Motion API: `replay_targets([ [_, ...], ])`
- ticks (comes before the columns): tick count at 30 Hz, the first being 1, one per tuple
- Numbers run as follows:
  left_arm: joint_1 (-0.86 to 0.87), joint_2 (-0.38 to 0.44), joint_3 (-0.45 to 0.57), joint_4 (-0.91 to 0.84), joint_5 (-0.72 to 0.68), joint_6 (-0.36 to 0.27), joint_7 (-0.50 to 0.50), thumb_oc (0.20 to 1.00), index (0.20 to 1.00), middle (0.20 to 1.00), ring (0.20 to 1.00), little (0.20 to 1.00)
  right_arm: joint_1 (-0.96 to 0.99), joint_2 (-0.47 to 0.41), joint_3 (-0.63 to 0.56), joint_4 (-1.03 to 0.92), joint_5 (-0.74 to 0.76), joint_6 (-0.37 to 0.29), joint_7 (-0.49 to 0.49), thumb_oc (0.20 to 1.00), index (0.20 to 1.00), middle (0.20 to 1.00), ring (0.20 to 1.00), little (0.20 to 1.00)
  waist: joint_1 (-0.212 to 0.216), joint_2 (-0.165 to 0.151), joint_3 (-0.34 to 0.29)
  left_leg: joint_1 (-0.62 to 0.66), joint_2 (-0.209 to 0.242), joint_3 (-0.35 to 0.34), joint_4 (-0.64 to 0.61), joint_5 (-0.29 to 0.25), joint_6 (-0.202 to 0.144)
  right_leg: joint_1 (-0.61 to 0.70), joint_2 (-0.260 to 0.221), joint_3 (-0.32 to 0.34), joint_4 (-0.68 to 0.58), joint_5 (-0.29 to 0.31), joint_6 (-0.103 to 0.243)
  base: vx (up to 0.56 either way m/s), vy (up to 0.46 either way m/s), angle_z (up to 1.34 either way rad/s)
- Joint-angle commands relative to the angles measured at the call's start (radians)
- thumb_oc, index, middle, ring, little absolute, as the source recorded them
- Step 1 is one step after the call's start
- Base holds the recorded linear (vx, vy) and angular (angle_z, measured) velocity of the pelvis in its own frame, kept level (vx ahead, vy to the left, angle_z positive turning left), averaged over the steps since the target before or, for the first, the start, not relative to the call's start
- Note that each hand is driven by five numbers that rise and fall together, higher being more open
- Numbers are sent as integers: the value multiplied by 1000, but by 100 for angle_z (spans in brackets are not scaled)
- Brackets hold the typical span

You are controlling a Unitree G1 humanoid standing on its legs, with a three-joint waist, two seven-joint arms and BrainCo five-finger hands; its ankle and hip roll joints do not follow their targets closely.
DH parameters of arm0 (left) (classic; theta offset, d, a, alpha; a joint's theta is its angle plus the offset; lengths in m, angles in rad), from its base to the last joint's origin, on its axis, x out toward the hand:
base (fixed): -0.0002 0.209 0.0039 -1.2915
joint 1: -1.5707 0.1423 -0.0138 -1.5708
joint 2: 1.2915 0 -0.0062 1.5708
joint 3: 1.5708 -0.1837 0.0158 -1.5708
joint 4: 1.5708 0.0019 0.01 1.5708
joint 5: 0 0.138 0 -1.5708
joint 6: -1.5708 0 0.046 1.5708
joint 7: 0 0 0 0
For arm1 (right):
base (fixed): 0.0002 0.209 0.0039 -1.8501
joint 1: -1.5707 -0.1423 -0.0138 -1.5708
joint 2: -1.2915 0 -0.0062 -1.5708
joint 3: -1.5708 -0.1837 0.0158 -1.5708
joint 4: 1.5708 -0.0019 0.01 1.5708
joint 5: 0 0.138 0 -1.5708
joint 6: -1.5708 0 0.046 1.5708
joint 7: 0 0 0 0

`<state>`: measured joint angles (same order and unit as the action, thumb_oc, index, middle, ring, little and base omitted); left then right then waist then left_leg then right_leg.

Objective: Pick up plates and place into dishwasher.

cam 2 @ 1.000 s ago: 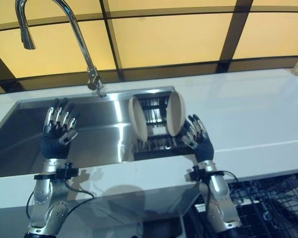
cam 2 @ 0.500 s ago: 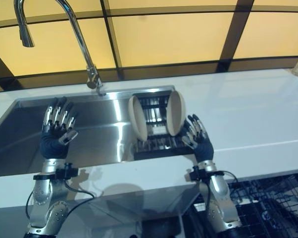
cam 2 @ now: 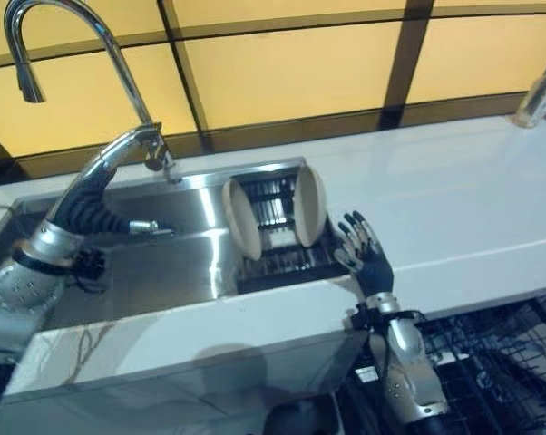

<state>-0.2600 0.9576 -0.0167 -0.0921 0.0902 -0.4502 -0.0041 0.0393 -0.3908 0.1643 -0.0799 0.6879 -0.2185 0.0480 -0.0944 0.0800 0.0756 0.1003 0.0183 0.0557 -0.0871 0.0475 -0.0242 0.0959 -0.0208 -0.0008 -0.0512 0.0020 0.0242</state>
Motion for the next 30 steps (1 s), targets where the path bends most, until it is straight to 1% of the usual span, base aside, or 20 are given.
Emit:
replay_targets([
  [1,-152,141,-80,103,116,25,-55,1000,1000,1000,1000,1000,-59,-30,-2,-89,43,-29,21,1000,1000,1000,1000,1000,-24,-20,-72,-48,42,30,34,-46,-25,-76,-71,-6,51,-14,107,27,35,0],
  [2,-189,180,-116,111,161,43,-64,1000,1000,1000,1000,1000,-63,-37,1,-84,46,-30,21,1000,1000,1000,1000,1000,-28,-16,-73,-48,41,31,34,-46,-25,-76,-72,-5,51,-13,109,0,0,0],
  [4,-290,270,-210,149,198,57,-94,1000,1000,1000,1000,1000,-68,-58,6,-80,60,-35,16,1000,1000,1000,1000,1000,-35,-9,-73,-46,39,35,32,-47,-24,-78,-74,-5,52,-12,112,0,0,0],
  [6,-385,321,-296,174,230,61,-139,1000,1000,1000,1000,1000,-68,-68,13,-72,66,-45,14,1000,1000,1000,1000,1000,-43,-1,-72,-47,39,42,33,-47,-24,-80,-75,-5,55,-11,116,0,0,0],
  [9,-503,357,-411,193,246,69,-193,1000,1000,1000,1000,1000,-64,-79,23,-69,71,-55,8,1000,1000,1000,1000,1000,-53,5,-72,-46,37,46,34,-50,-23,-82,-75,-3,59,-12,121,33,-2,-5],
  [10,-533,363,-445,200,256,66,-200,1000,1000,1000,1000,1000,-64,-82,25,-68,72,-58,4,1000,1000,1000,1000,1000,-55,6,-71,-45,37,48,35,-50,-23,-82,-75,-2,61,-12,122,53,-3,-5],
  [12,-575,369,-501,225,278,44,-182,1000,1000,1000,1000,1000,-59,-88,29,-65,76,-63,-1,1000,1000,1000,1000,1000,-60,7,-71,-44,36,51,36,-51,-22,-85,-75,2,66,-12,124,65,0,-5],
  [16,-608,381,-572,253,350,-6,-183,1000,1000,1000,1000,1000,-38,-101,21,-64,80,-55,-7,1000,1000,1000,1000,1000,-75,7,-70,-40,34,58,31,-53,-20,-86,-75,13,66,-9,129,86,4,-8],
  [22,-633,418,-647,242,368,-12,-220,1000,1000,1000,1000,1000,-10,-120,10,-72,99,-53,-2,1000,1000,1000,1000,1000,-93,3,-63,-29,35,68,15,-55,-17,-88,-76,23,59,0,139,67,6,-5],
  [26,-631,443,-694,272,426,-24,-163,1000,1000,1000,1000,1000,2,-144,1,-80,125,-49,27,1000,1000,1000,1000,1000,-110,3,-65,-24,35,90,10,-57,-14,-92,-72,35,50,9,141,51,11,-11],
  [30,-611,451,-711,309,512,-59,-52,1000,1000,1000,1000,1000,18,-151,-1,-87,131,-54,35,1000,1000,1000,1000,1000,-119,1,-69,-20,36,108,12,-59,-10,-96,-70,46,52,13,143,51,0,-4],
])
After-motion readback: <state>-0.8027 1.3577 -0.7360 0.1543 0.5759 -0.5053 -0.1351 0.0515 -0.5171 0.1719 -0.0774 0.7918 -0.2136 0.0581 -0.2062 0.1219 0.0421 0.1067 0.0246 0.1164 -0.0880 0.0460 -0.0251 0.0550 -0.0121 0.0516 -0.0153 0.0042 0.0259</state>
